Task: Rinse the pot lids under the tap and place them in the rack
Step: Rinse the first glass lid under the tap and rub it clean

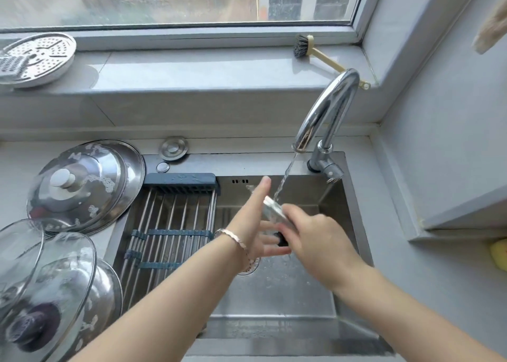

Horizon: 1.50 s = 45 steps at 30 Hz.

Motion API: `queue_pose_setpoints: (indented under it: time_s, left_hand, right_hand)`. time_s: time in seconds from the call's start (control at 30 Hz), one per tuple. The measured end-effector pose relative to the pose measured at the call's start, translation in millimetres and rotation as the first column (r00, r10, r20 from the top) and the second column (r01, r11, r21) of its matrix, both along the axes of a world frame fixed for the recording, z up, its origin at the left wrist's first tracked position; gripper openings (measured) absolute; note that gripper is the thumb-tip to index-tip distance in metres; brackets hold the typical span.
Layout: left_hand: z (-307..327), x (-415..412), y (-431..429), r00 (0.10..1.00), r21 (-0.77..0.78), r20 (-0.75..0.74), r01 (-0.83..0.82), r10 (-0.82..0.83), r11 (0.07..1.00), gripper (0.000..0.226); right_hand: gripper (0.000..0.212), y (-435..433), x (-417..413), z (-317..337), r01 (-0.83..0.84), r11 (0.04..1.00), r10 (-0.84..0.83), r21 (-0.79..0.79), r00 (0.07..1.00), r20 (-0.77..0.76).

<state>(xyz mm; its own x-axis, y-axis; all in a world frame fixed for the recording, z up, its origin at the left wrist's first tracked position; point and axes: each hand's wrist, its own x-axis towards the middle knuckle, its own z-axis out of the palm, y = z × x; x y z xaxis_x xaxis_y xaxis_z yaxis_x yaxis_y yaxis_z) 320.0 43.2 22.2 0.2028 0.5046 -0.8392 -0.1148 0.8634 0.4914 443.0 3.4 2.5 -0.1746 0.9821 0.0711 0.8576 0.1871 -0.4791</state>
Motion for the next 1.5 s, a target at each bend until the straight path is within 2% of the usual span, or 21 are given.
queue_pose_setpoints:
  time_s: [0.07,0.13,0.23,0.33,0.4,0.47,0.53,0.6,0.63,0.7,0.8,0.83,0.9,0.97,1.0,1.1,1.2,1.27,1.37,1.43,1.5]
  left_hand:
    - [0.2,-11.9,4.1,0.996,-0.095,0.004,-0.085,0.086,0.992,0.058]
    - [-1.4,-20.8,2.1,0.984,-0.157,-0.020,-0.180,0.179,0.971,0.057]
    - [-7.3,-27.5,-9.6,0.948,-0.104,0.009,-0.315,0.318,0.943,0.042]
    - [-19.9,-37.8,-22.0,0.933,0.109,-0.019,-0.356,0.360,0.928,0.033]
    - [-26.1,-44.1,-25.8,0.913,0.248,-0.058,-0.378,0.403,0.892,0.028]
    - [-26.7,-45.0,-27.6,0.892,0.328,-0.056,-0.408,0.448,0.852,0.028]
    - [-25.0,-39.3,-30.3,0.885,0.363,-0.056,-0.413,0.462,0.835,0.027]
    - [-23.2,-28.5,-33.4,0.882,0.365,-0.041,-0.425,0.470,0.829,0.025]
    - [-22.7,-23.5,-34.1,0.879,0.370,-0.035,-0.431,0.476,0.823,0.024]
    - [-21.0,-19.8,-31.9,0.862,0.379,-0.024,-0.461,0.507,0.802,0.023]
    - [-21.2,-32.4,-27.2,0.846,0.356,0.010,-0.501,0.533,0.789,0.018]
    - [-21.3,-37.6,-27.4,0.863,0.362,-0.006,-0.469,0.505,0.805,0.020]
    - [-21.1,-42.5,-29.2,0.906,0.386,-0.071,-0.361,0.418,0.849,0.027]
    - [-20.5,-38.1,-30.4,0.921,0.400,-0.103,-0.307,0.375,0.864,0.030]
    - [-21.0,-34.3,-29.4,0.921,0.401,-0.105,-0.305,0.375,0.864,0.030]
    - [-22.7,-29.1,-23.0,0.907,0.393,-0.090,-0.348,0.412,0.851,0.029]
    - [-24.3,-38.7,-23.1,0.909,0.386,-0.075,-0.352,0.410,0.852,0.036]
    - [-23.5,-44.2,-25.5,0.943,0.376,-0.089,-0.266,0.320,0.888,0.038]
    - [-21.4,-38.6,-27.5,0.962,0.350,-0.100,-0.206,0.255,0.914,0.038]
    - [-20.5,-34.0,-25.8,0.950,0.374,-0.124,-0.223,0.287,0.900,0.034]
    - [-18.4,-34.8,-21.7,0.932,0.395,-0.109,-0.279,0.346,0.875,0.027]
  right_hand:
    - [0.021,-14.6,-11.8,-7.6,-0.129,0.985,0.109,0.115,0.980,0.167]
    - [0.017,-25.6,-19.1,-20.3,-0.197,0.954,0.158,0.225,0.971,0.181]
    - [0.013,-35.4,-16.3,-36.8,-0.290,0.927,0.271,0.237,0.956,0.111]
    - [0.050,-36.0,-9.1,-40.0,-0.381,0.925,0.380,-0.001,0.924,-0.030]
    - [0.085,-28.7,-3.7,-43.2,-0.308,0.925,0.288,-0.224,0.950,-0.117]
    - [0.104,-15.8,-0.1,-52.3,-0.124,0.954,0.121,-0.272,0.992,-0.026]
    - [0.100,5.8,-5.4,-58.4,0.094,0.969,-0.072,-0.230,0.992,0.102]
    - [0.093,24.4,-21.4,-55.0,0.186,0.964,-0.162,-0.191,0.977,0.136]
    - [0.089,29.0,-31.9,-52.5,0.142,0.975,-0.127,-0.173,0.987,0.097]
    - [0.083,29.3,-51.3,-47.2,-0.124,0.985,0.125,-0.121,0.992,0.001]
    - [0.070,17.4,-44.9,-51.9,-0.475,0.880,0.472,-0.003,0.874,0.113]
    - [0.067,17.9,-34.0,-54.2,-0.483,0.875,0.472,0.013,0.861,0.190]
    - [0.070,25.7,-15.0,-54.8,-0.319,0.948,0.308,-0.003,0.913,0.268]
    - [0.077,38.6,-12.6,-49.6,-0.096,0.992,0.112,-0.080,0.969,0.222]
    - [0.078,43.0,-19.2,-47.4,-0.071,0.992,0.089,-0.101,0.978,0.191]
    - [0.069,35.2,-44.4,-42.5,-0.323,0.946,0.323,-0.013,0.942,0.085]
    - [0.062,16.8,-29.3,-55.0,-0.586,0.811,0.576,0.015,0.801,0.162]
    - [0.062,25.6,-10.1,-59.1,-0.520,0.854,0.501,0.022,0.833,0.235]
    - [0.071,43.9,-9.0,-51.9,-0.222,0.975,0.217,0.010,0.959,0.181]
    - [0.068,41.7,-27.7,-48.0,-0.263,0.965,0.259,0.008,0.956,0.136]
    - [0.061,27.1,-42.5,-48.1,-0.441,0.897,0.434,0.034,0.893,0.119]
